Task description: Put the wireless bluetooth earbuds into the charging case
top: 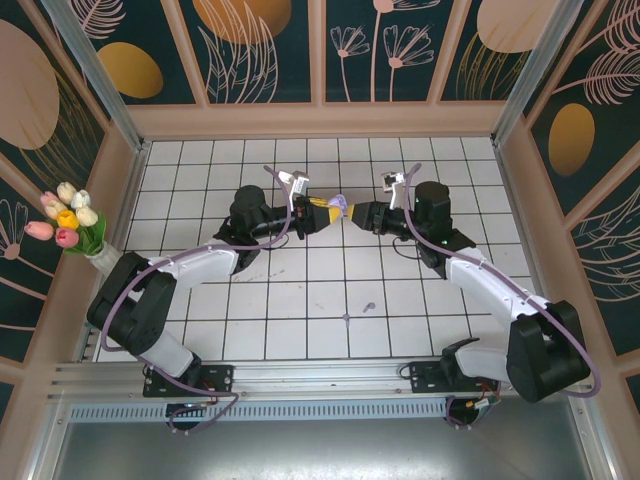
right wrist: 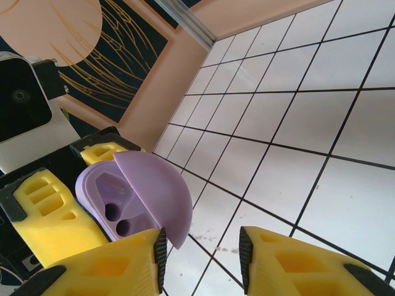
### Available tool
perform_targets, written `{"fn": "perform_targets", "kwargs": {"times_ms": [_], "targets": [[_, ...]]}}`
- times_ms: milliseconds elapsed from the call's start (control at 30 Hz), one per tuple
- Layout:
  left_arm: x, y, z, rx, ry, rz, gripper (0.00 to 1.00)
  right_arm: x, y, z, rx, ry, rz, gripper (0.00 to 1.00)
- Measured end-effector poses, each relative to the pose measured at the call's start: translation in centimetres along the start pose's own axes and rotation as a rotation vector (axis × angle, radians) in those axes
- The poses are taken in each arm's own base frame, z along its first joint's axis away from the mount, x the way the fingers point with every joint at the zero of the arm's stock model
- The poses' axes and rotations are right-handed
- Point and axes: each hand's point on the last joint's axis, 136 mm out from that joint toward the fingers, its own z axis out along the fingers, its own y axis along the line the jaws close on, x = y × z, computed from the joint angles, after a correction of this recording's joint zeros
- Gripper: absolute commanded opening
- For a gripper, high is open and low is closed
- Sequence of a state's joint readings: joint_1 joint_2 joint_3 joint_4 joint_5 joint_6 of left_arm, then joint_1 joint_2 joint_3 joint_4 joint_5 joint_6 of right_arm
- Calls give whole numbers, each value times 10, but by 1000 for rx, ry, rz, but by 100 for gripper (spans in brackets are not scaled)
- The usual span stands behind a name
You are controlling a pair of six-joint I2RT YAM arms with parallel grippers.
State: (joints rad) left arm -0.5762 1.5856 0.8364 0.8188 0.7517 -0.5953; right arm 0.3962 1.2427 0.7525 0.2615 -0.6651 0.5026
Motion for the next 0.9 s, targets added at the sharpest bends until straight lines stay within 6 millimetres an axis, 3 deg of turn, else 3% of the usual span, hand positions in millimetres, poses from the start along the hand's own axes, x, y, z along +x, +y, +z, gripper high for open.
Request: {"fn": "perform_targets", "kwargs": {"times_ms": [300,900], "targets": [[-1,-1,0,2,-2,2,0,5,10,-3,-16,19,-3,37],[-3,-2,1,7,-2,6,0,-11,12,4,-8,1,-20,33]]}}
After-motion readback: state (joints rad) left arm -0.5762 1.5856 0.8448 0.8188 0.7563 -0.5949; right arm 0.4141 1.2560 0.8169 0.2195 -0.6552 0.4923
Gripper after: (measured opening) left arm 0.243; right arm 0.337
